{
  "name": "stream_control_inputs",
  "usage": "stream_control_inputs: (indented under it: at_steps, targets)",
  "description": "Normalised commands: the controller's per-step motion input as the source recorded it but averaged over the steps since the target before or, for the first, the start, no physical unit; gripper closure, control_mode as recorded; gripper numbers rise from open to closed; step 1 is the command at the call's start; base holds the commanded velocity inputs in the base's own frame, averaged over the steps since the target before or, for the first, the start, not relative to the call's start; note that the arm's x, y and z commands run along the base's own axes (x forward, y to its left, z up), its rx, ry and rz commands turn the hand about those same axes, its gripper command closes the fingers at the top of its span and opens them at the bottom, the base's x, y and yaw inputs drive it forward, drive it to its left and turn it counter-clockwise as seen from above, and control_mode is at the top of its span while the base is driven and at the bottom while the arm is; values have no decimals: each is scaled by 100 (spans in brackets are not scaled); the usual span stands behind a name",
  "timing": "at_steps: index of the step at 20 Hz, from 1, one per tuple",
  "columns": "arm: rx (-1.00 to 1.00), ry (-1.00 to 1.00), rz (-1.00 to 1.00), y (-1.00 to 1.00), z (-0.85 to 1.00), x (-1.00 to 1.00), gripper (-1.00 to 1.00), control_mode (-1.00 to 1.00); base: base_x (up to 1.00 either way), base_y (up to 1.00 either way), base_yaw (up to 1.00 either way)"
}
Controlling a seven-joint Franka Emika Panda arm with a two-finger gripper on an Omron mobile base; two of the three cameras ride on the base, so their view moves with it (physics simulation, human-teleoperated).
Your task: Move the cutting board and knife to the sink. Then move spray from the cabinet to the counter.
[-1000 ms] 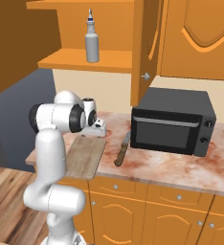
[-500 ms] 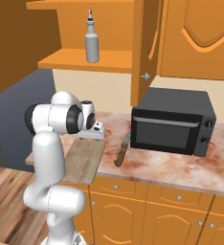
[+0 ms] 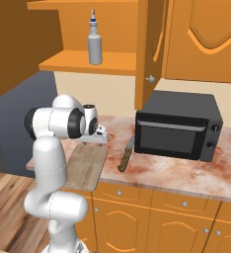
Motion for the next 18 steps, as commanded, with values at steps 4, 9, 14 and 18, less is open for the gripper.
stream_control_inputs:
  at_steps: [4,9,14,18]
  targets:
    - [4,-12,0,1,21,4,-100,-100,0,0,0]
    - [2,-18,0,1,26,0,-100,-100,0,0,0]
    - [0,-17,0,1,28,-10,-100,-100,0,0,0]
    - [0,-17,0,0,25,-23,-100,-100,0,0,0]
